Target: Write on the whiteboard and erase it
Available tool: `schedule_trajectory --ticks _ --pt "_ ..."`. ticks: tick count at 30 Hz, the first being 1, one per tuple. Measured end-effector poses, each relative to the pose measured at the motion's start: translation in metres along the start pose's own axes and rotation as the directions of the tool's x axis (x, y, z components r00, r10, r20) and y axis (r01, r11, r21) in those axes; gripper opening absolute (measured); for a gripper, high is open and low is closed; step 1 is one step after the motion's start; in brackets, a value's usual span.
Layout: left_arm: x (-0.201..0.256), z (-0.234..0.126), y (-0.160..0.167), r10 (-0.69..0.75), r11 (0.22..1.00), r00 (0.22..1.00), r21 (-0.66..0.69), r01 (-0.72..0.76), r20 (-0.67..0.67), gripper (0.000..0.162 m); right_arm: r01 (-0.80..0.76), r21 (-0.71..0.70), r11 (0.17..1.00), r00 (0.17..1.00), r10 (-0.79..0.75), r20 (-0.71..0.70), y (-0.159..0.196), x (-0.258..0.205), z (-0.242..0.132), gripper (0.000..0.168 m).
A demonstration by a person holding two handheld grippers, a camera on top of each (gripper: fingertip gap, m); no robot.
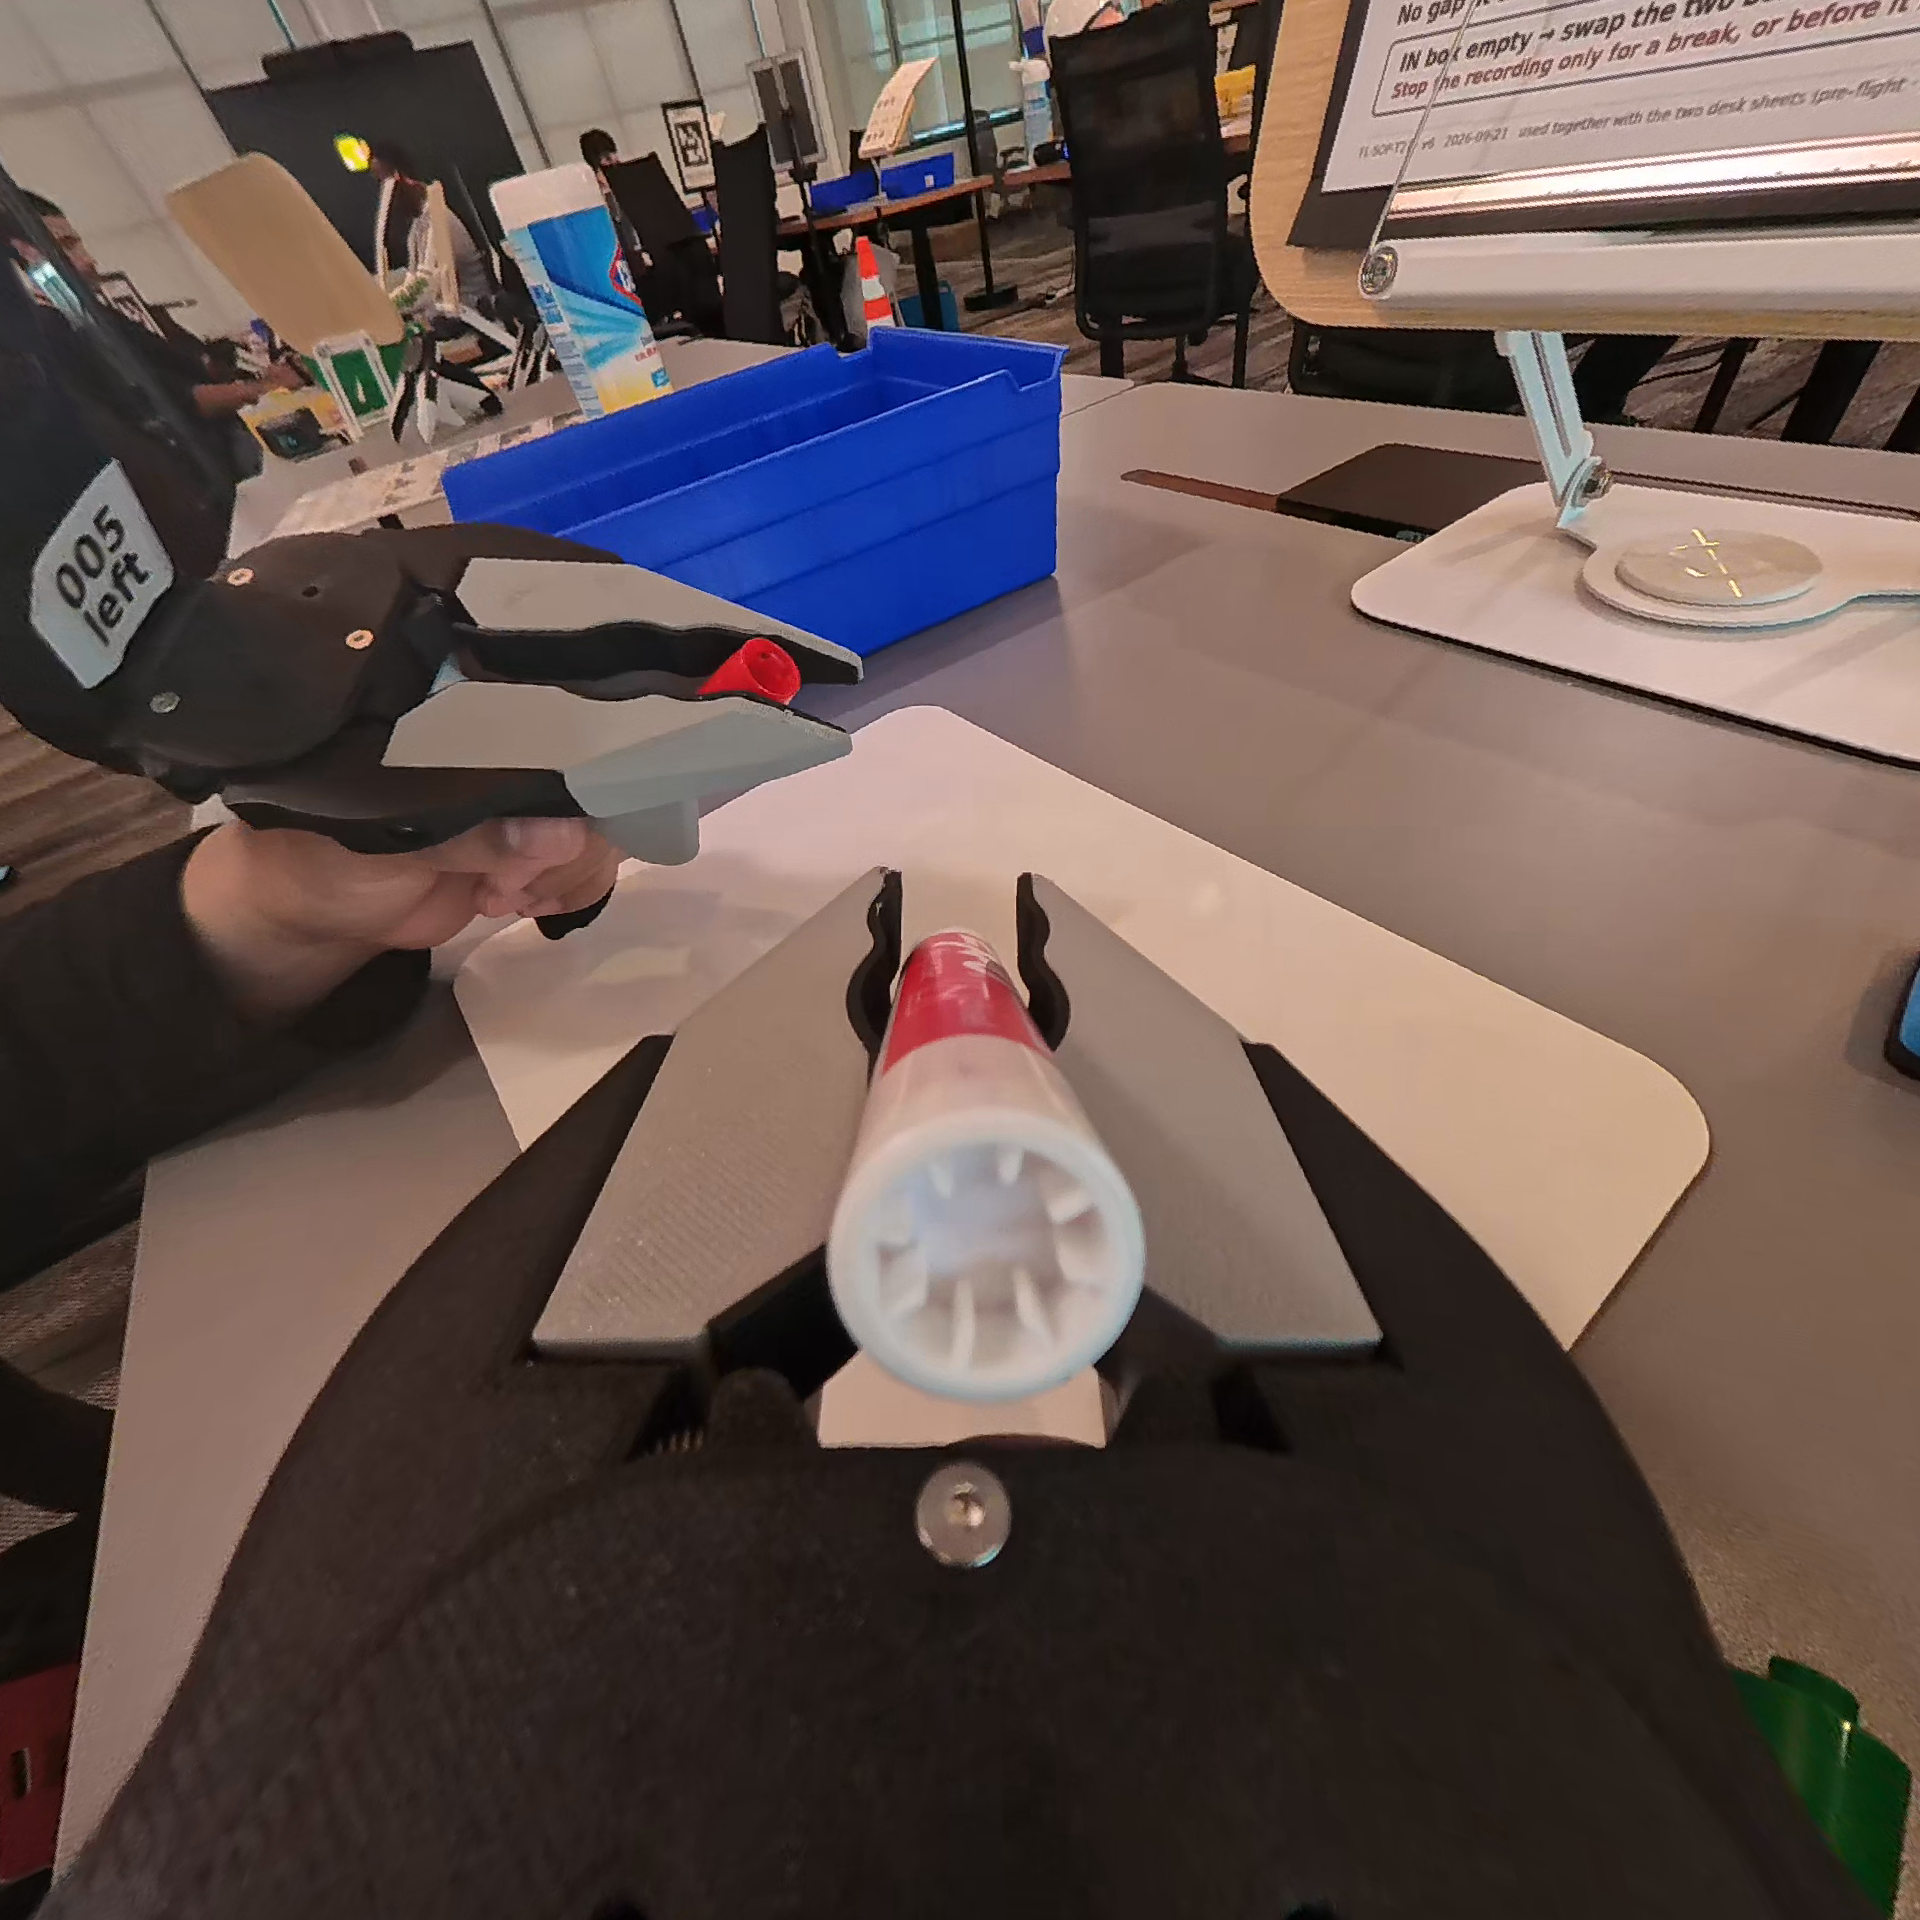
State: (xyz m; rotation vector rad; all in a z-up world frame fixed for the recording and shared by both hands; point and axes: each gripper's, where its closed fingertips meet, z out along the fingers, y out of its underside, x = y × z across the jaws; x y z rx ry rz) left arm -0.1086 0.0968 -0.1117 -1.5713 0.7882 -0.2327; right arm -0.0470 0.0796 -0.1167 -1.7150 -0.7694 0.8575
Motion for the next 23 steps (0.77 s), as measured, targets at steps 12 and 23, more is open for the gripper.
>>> schedule_trajectory --ticks 12,23 --pt "-0.012 -0.005 0.014 0.035 0.998 0.999 -0.044 -0.034 0.026 0.016 0.021 -0.021 1.0 1.0 -0.02 0.013 0.005 -0.005 0.007 0.02" --pt "-0.033 -0.005 0.025 -0.07 0.993 0.994 -0.086 0.078 0.087 0.016 0.024 -0.01 1.0 0.999 -0.024 -0.041 0.004 0.004 0.004 0.021"
